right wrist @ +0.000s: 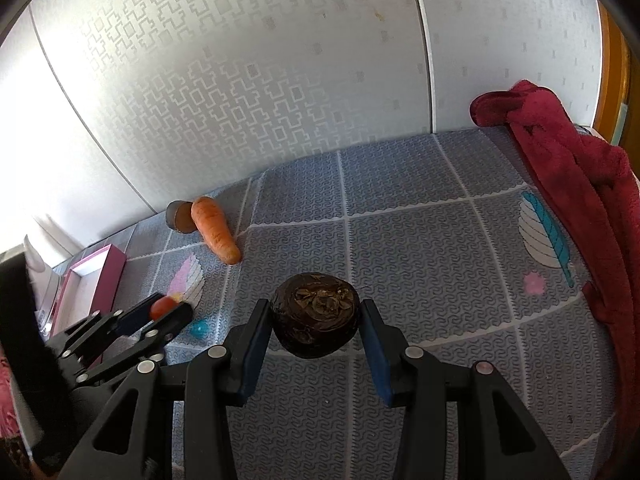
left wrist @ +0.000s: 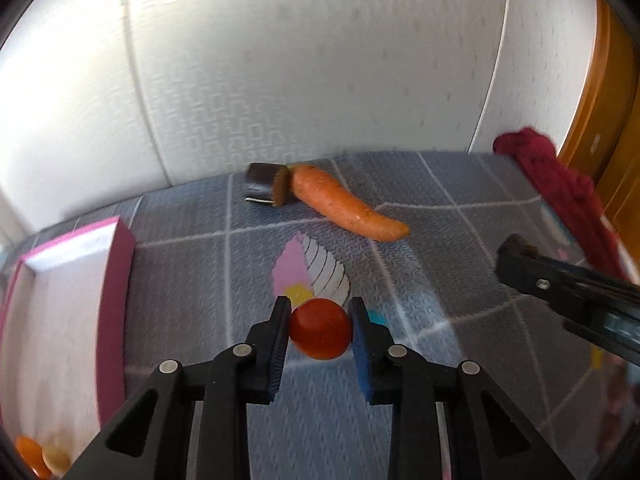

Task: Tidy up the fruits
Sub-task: 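Lower the cherry tomato into the pink tray and open the left tool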

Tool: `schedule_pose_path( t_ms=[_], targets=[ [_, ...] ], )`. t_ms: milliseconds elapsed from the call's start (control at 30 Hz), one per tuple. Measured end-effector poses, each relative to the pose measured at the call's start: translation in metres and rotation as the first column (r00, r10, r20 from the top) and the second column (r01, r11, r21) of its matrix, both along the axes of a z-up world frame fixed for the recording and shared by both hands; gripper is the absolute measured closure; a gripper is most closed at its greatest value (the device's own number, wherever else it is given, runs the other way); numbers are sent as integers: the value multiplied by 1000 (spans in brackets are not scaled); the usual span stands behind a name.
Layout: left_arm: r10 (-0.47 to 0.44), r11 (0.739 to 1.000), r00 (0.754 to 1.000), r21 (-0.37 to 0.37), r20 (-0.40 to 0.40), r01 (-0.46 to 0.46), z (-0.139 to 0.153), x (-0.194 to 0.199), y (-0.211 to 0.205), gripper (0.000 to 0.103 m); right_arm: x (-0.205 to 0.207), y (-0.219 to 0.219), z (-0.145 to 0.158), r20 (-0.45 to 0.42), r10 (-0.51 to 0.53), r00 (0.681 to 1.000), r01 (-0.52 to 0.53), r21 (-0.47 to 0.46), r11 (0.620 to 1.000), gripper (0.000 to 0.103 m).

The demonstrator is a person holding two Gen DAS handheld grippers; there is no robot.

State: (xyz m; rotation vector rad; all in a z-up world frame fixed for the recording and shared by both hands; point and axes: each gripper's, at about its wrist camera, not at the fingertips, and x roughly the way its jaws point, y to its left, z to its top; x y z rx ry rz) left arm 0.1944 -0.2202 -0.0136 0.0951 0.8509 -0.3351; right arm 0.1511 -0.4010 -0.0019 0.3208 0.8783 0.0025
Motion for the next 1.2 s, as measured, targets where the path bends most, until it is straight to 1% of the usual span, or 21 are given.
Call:
schedule_pose_path(
  t_ms=[100, 200, 333, 500, 667, 767, 800, 933, 967, 1067, 1200],
  targets=[
    [2, 999, 1000, -36, 16, -2, 8, -14, 11, 74, -1, 2, 0, 2, -1, 1000, 1, -6, 1000, 58],
    [9, 994, 1000, -106, 16, -8, 18, -30, 30, 74, -3, 6, -3, -3, -4, 1000, 4, -16, 1000, 58],
    [19, 991, 1000, -131, 21, -16, 28, -46, 52, 74, -5, 11, -5, -5, -3, 1000, 3, 11, 1000, 58],
    [68, 979, 998, -191, 17, -64, 40, -54, 90, 74, -13, 24, -3, 12, 15, 1000, -15, 0, 1000, 58],
    [117, 979, 992, -175, 47, -107, 45, -61, 124, 74, -24, 38, 0, 38, 28, 999, -27, -27, 999, 58],
    [146, 973, 989, -184, 35, -137, 42, -60, 144, 74, -33, 44, 0, 48, 24, 999, -22, -26, 999, 58],
    [156, 972, 987, -182, 31, -148, 40, -60, 150, 74, -36, 47, -1, 46, 22, 999, -21, -15, 1000, 58],
    [193, 969, 981, -162, 30, -186, 35, -60, 177, 73, -58, 52, -8, 50, 22, 999, -27, 103, 994, 58],
    [199, 969, 979, -157, 32, -192, 34, -60, 183, 73, -63, 54, -10, 54, 26, 998, -32, 115, 993, 58],
    [223, 967, 974, -131, 35, -217, 28, -56, 200, 73, -73, 62, -10, 64, 34, 997, -41, 103, 994, 58],
    [257, 961, 966, -109, 24, -253, 20, -48, 221, 73, -74, 63, -8, 81, 30, 996, -37, 80, 996, 58]
  ],
)
